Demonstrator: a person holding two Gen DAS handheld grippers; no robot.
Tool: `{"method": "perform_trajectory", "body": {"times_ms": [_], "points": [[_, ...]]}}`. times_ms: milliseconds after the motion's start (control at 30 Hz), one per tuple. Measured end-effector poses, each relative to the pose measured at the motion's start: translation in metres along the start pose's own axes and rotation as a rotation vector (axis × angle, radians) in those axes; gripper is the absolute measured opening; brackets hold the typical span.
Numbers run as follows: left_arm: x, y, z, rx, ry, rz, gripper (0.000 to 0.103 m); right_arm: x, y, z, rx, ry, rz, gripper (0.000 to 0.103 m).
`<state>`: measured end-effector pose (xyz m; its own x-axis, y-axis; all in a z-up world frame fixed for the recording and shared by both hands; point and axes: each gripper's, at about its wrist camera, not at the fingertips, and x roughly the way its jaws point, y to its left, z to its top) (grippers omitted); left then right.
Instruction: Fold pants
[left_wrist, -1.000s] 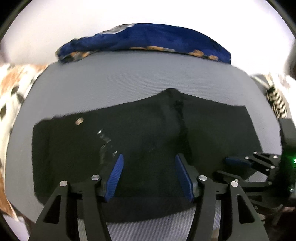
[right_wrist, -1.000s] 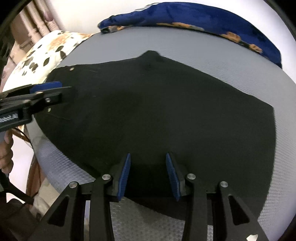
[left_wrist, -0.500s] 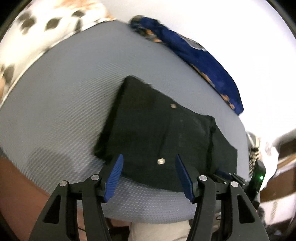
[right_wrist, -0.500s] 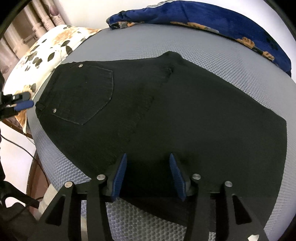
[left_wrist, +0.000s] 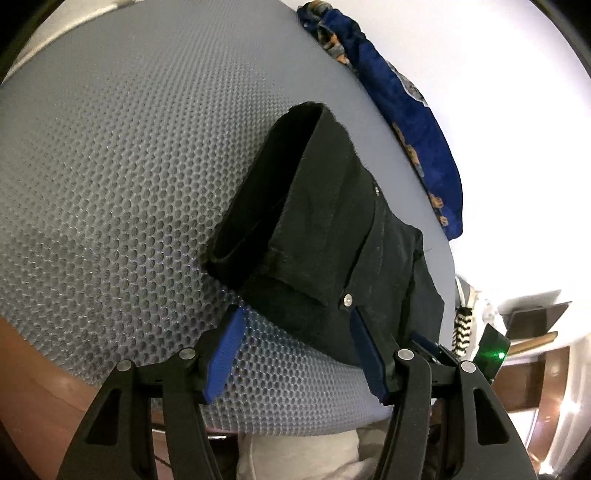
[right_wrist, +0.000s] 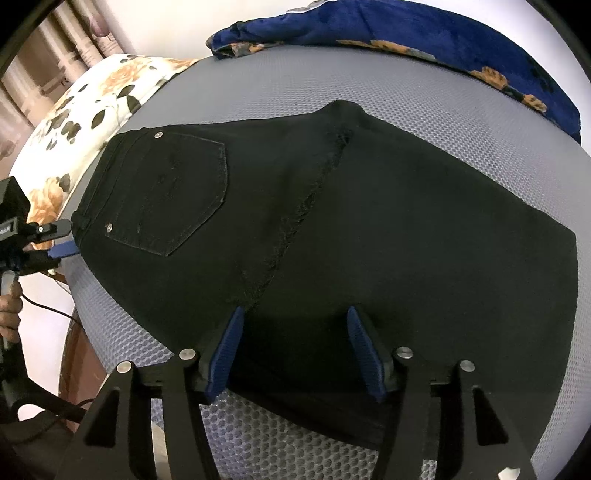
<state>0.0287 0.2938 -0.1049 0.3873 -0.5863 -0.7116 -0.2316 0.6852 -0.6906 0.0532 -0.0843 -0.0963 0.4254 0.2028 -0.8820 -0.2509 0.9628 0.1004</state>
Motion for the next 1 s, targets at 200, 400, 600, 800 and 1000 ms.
{"method": "perform_trajectory", "body": {"times_ms": [200, 400, 600, 800, 1000], "points": [[0.007, 0.011, 0.009, -0.019, -0.035, -0.03, 0.059, 0.002, 0.003, 0.001, -0.01, 0.006, -0.015, 0.059], [0.012, 0.012, 0.025, 0.01, -0.073, -0.07, 0.062, 0.002, 0.001, 0.002, 0.008, 0.004, -0.009, 0.059], [0.02, 0.011, 0.042, 0.051, -0.095, -0.118, 0.063, 0.002, 0.001, 0.0, 0.02, -0.002, -0.003, 0.06], [0.033, -0.013, 0.04, 0.158, -0.083, -0.013, 0.034, 0.003, 0.001, 0.002, 0.029, -0.004, 0.016, 0.064], [0.024, -0.035, 0.042, 0.152, -0.086, -0.019, 0.027, -0.013, 0.001, 0.005, 0.026, -0.057, 0.022, 0.067]]}}
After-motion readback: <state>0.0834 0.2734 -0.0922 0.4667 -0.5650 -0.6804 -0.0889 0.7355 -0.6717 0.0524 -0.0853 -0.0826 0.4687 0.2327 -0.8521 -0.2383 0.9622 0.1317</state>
